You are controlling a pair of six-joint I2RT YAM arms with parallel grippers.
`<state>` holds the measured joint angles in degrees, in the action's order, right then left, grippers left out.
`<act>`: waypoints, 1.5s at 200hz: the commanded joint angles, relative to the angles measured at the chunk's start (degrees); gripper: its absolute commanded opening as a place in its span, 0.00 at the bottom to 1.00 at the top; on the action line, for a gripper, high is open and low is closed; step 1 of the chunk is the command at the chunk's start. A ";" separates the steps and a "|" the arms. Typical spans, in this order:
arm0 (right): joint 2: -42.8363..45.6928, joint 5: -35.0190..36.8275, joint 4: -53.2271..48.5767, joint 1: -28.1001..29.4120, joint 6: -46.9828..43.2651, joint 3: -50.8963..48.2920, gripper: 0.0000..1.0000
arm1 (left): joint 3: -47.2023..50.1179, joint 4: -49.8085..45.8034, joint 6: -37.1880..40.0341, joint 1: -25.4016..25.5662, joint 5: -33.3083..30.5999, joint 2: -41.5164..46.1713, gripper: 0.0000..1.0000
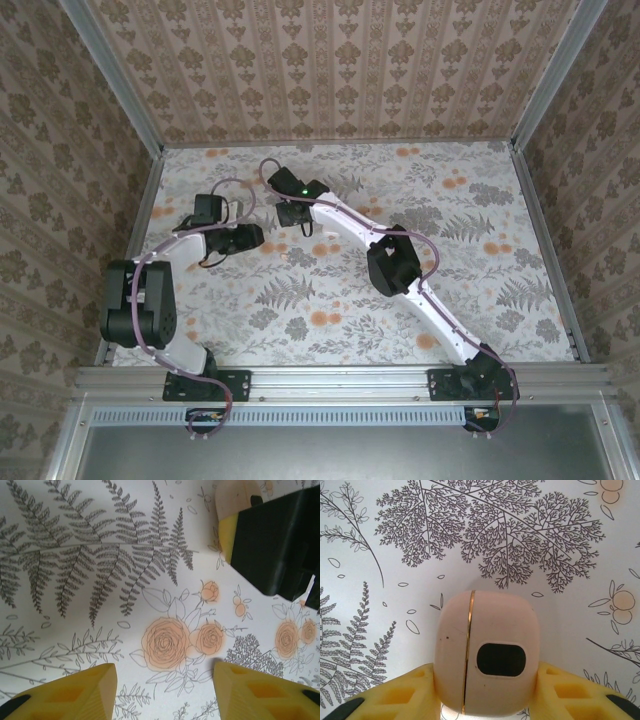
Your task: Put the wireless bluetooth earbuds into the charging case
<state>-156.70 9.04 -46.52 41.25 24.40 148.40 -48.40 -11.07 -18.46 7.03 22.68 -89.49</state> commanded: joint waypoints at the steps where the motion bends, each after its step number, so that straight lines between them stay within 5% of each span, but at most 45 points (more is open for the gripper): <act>1: 3.72 -3.24 -1.04 -0.03 1.20 -2.92 0.40 | 1.35 0.45 -0.52 -0.49 -0.08 3.48 0.53; 92: 40.26 -7.32 18.58 0.03 10.22 -52.62 0.40 | 9.09 4.68 -2.98 0.52 0.49 15.18 0.53; 172: 69.20 -4.06 23.74 1.04 28.56 -99.20 0.41 | 8.18 5.30 -4.98 12.60 -3.82 10.93 0.53; 201: 71.45 -5.86 29.77 1.10 32.59 -104.27 0.42 | 5.62 4.77 -5.34 16.15 -4.17 7.67 0.53; 266: 66.65 -15.32 31.48 1.09 32.93 -100.15 0.66 | 5.08 3.69 -5.84 18.65 -6.40 8.12 0.53; 300: 69.87 -18.38 24.95 0.61 29.40 -94.97 0.70 | 6.73 3.35 -5.52 18.71 -7.97 9.72 0.53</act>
<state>-89.82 -5.34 -17.17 42.15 55.90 48.34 -42.72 -7.05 -23.35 25.58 16.58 -82.00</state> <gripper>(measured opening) 0.690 0.532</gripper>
